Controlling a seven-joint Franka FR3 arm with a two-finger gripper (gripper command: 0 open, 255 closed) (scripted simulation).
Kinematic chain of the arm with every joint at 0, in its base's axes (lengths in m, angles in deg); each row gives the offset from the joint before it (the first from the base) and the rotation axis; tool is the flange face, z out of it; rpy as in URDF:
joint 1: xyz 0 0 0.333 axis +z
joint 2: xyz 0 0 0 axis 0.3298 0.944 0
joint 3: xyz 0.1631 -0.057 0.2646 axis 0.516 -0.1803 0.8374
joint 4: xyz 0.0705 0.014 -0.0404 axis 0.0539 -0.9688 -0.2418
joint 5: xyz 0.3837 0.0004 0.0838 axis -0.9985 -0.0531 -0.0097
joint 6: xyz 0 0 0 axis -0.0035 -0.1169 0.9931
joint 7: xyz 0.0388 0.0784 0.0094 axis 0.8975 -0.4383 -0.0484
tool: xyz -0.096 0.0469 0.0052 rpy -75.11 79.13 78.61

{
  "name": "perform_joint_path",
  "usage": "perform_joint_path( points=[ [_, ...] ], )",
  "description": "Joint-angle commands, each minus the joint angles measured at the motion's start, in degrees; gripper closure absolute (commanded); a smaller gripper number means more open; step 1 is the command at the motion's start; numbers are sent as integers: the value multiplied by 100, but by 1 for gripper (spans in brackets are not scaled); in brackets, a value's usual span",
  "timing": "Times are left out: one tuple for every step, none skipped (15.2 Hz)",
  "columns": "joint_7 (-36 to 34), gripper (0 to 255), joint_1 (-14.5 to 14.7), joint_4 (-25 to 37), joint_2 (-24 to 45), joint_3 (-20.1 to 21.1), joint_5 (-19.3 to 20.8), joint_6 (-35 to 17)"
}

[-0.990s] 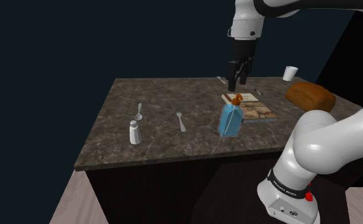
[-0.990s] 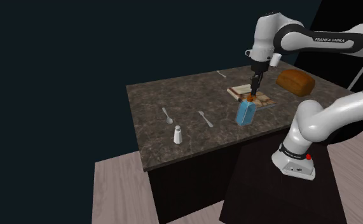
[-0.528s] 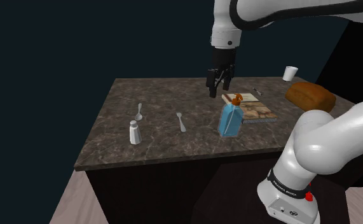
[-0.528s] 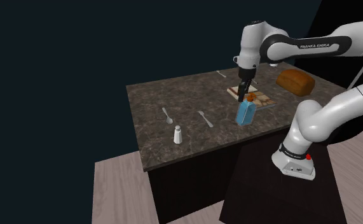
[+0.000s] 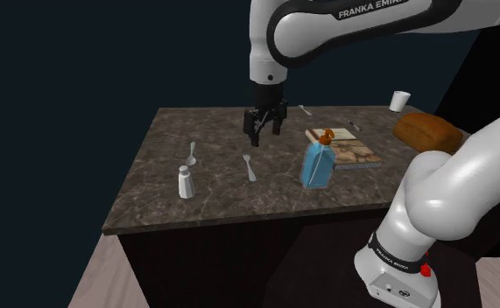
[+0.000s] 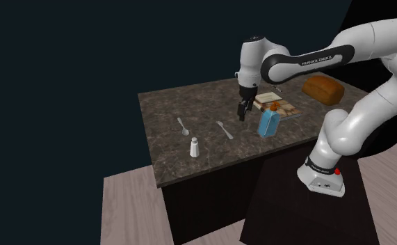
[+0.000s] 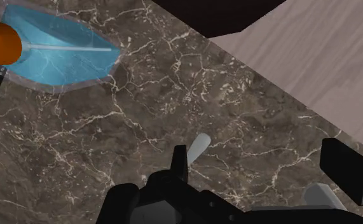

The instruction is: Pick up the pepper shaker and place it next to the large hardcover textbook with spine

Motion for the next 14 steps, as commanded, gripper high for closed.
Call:
perform_joint_path(
  points=[
    [-192,0,19,160,392,138,36,-265],
    [-293,0,29,270,595,206,66,-371],
    [-397,0,39,388,801,271,104,-471],
    [-502,0,50,514,1009,334,149,-564],
    [-610,0,61,647,1219,393,201,-650],
    [-719,0,74,788,1432,449,260,-729],
    [-829,0,87,937,1646,503,326,-800],
    [-940,0,103,1093,1863,552,398,-863],
    [-1052,0,123,1258,2081,596,476,-919],
    [-1164,0,147,1430,2301,634,560,-966],
    [-1276,0,175,1611,2523,668,648,-1004],
    [-1386,0,208,1800,2747,695,739,-1035],
    [-1494,0,244,1998,2972,718,832,-1056],
    [-1600,0,286,2205,3199,733,927,-1069]
  ],
)
